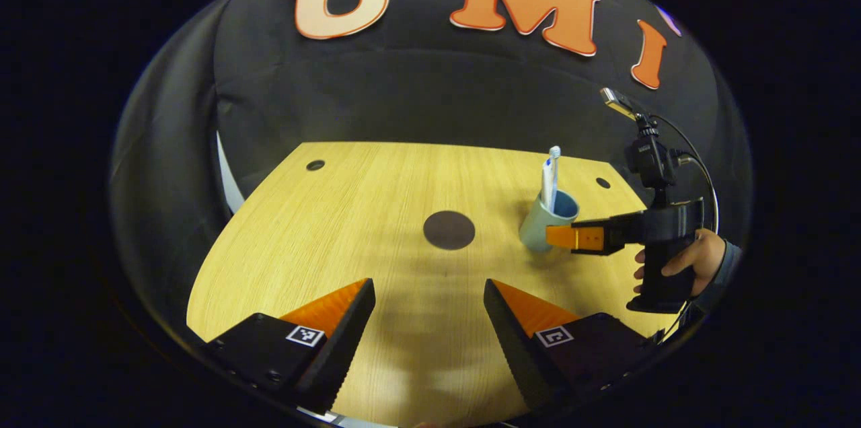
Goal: Put the toothbrush and toothpaste on the desktop into the cup, then pick up the cup and place it on the coaster on the desktop.
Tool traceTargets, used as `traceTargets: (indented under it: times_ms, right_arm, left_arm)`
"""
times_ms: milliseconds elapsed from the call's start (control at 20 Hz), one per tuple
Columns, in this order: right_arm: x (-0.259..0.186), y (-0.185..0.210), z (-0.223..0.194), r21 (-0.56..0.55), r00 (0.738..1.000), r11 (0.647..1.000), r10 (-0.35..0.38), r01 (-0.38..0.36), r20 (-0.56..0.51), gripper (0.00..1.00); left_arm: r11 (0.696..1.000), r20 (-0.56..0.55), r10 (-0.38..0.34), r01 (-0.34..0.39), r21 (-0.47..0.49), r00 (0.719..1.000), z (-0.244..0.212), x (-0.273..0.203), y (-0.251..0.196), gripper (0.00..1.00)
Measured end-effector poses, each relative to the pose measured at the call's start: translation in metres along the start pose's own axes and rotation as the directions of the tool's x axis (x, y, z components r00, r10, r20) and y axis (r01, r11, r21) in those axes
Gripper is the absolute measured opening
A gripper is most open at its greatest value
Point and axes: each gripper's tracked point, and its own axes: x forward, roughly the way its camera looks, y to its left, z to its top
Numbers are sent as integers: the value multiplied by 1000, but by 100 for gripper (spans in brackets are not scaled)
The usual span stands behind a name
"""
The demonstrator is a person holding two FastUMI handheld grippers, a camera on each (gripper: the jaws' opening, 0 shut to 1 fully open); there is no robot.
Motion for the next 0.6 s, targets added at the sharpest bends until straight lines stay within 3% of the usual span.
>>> traceTargets:
  times_ms: [50,150,200,250,300,400,600]
  right_arm:
    - [3,-2,-5,6,999,1000,-22,22,-31,75]
    - [13,-3,-13,30,996,998,-54,57,-70,49]
    - [16,-5,-15,42,994,996,-72,75,-78,45]
    - [17,-5,-13,43,995,995,-83,86,-62,27]
    - [16,-6,-14,30,994,995,-94,96,-61,29]
    - [14,-4,-13,28,993,994,-104,105,-56,24]
    - [8,7,-11,85,998,995,-46,50,-48,16]
  left_arm:
    - [1000,-23,-2,2,-11,1000,-5,-3,3,98]
    - [1000,-53,0,-1,-22,999,-12,-3,13,98]
    - [1000,-63,2,-3,-24,998,-15,-4,17,98]
    - [1000,-70,-1,-1,-29,998,-16,-7,18,98]
    - [999,-77,-6,4,-35,997,-19,-10,17,98]
    - [999,-100,-17,13,-50,995,-24,-11,19,98]
    - [997,-137,-42,33,-67,990,-37,-10,26,98]
